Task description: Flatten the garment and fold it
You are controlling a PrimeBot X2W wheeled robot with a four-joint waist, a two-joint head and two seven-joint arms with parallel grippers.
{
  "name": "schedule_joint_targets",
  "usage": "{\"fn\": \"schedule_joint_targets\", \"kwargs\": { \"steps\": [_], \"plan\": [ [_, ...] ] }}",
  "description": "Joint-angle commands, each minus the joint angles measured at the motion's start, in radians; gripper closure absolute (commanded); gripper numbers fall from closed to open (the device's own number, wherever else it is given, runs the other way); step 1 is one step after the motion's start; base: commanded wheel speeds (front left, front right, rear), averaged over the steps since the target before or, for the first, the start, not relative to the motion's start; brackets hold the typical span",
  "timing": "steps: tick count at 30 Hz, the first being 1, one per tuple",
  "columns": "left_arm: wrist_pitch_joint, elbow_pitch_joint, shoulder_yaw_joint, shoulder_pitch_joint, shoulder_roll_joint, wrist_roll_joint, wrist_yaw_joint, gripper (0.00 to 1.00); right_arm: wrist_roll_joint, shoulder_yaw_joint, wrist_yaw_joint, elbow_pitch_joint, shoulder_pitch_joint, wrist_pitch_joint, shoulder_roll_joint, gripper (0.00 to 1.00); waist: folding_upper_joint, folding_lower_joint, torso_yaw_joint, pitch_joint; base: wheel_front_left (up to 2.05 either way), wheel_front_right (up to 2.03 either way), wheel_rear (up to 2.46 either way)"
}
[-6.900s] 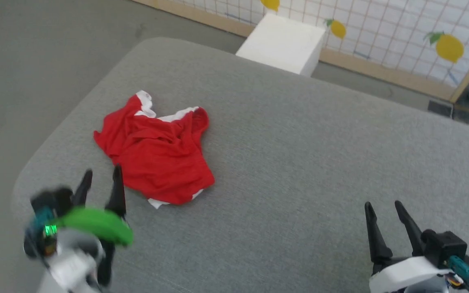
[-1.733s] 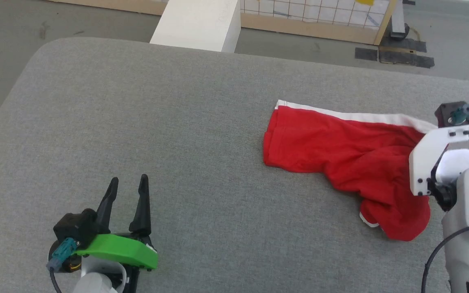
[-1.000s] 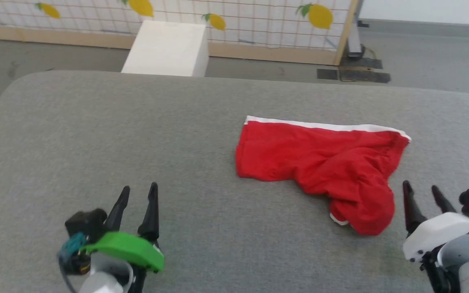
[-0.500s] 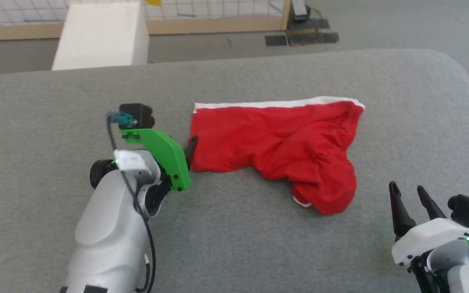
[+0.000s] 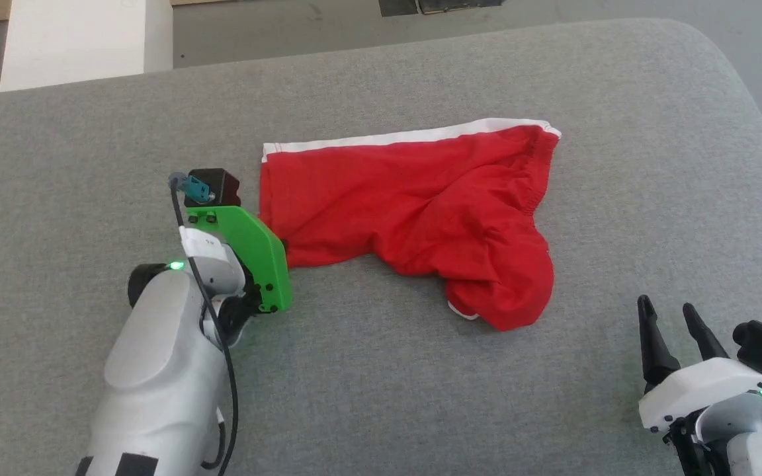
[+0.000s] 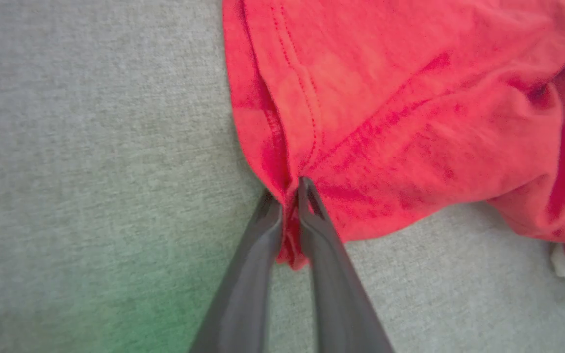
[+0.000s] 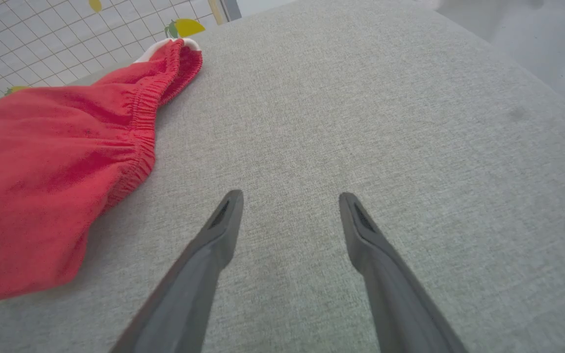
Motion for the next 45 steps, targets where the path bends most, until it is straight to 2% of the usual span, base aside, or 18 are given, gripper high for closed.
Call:
{"fn": "schedule_joint_targets", "kwargs": {
  "steps": [1,7,11,17,18,22,23,24,30,34,37,39,45],
  "plan": [
    [-0.002,0.001,0.001,0.033,-0.009,-0.025,-0.013,1.00,0.001,0.000,-0.001,0.005,-0.016,-0.008,0.000,0.00,0.0102,-0.0001,0.025,-0.014,0.00,0.00,0.00],
    [-0.075,-0.141,0.072,0.091,-0.022,-0.133,-0.036,1.00,0.001,0.000,-0.001,0.035,-0.012,-0.008,0.000,0.00,0.0102,-0.0001,0.102,-0.061,0.00,0.00,0.00],
    [-0.080,-0.252,0.090,0.181,-0.024,-0.175,-0.037,1.00,0.000,-0.002,-0.001,0.060,-0.001,-0.006,0.000,0.00,0.0102,-0.0001,0.165,-0.100,0.00,0.00,0.00],
    [-0.050,-0.402,0.110,0.394,-0.019,-0.205,0.013,1.00,-0.006,0.002,-0.001,0.084,0.004,0.001,0.000,0.00,0.0102,-0.0001,0.235,-0.144,0.00,0.00,0.00],
    [-0.015,-0.446,0.098,0.506,-0.027,-0.223,0.036,1.00,-0.010,0.001,-0.001,0.088,0.006,0.006,0.000,0.00,0.0102,-0.0001,0.258,-0.156,0.00,0.00,0.00],
    [0.026,-0.463,0.074,0.615,-0.037,-0.234,0.068,1.00,-0.012,0.002,-0.001,0.089,0.010,0.012,0.000,0.00,0.0102,-0.0001,0.278,-0.165,0.00,0.00,0.00],
    [0.031,-0.467,0.073,0.631,-0.040,-0.240,0.076,0.47,-0.012,0.002,-0.001,0.089,0.011,0.013,0.000,0.00,0.0102,-0.0001,0.282,-0.167,0.00,0.00,0.00],
    [0.031,-0.475,0.075,0.640,-0.043,-0.244,0.083,0.00,-0.013,0.001,-0.001,0.088,0.012,0.015,0.000,0.00,0.0102,-0.0001,0.284,-0.169,0.00,0.00,0.00],
    [0.014,-0.593,0.144,0.635,-0.037,-0.299,0.104,0.00,-0.016,0.004,-0.001,0.084,0.018,0.022,0.000,0.00,0.0102,-0.0001,0.283,-0.175,0.00,0.00,0.00],
    [-0.032,-0.644,0.169,0.557,0.046,-0.204,0.118,0.00,-0.012,0.005,-0.001,0.078,0.019,0.023,0.000,0.00,0.0102,-0.0001,0.279,-0.162,0.00,0.00,0.00],
    [-0.031,-0.597,0.129,0.482,0.089,-0.128,0.107,0.00,-0.010,0.012,-0.001,0.076,0.016,0.025,0.000,0.00,0.0102,-0.0001,0.270,-0.148,0.00,0.00,0.00],
    [-0.013,-0.529,0.078,0.426,0.114,-0.078,0.084,0.00,-0.009,0.019,-0.001,0.075,0.008,0.027,0.000,0.00,0.0102,-0.0001,0.258,-0.136,0.00,0.00,0.00],
    [0.008,-0.338,-0.008,0.308,0.119,-0.014,0.043,0.00,-0.009,0.018,-0.001,0.074,-0.007,0.023,0.000,0.00,0.0102,-0.0001,0.220,-0.105,0.00,0.00,0.00]
  ]
}}
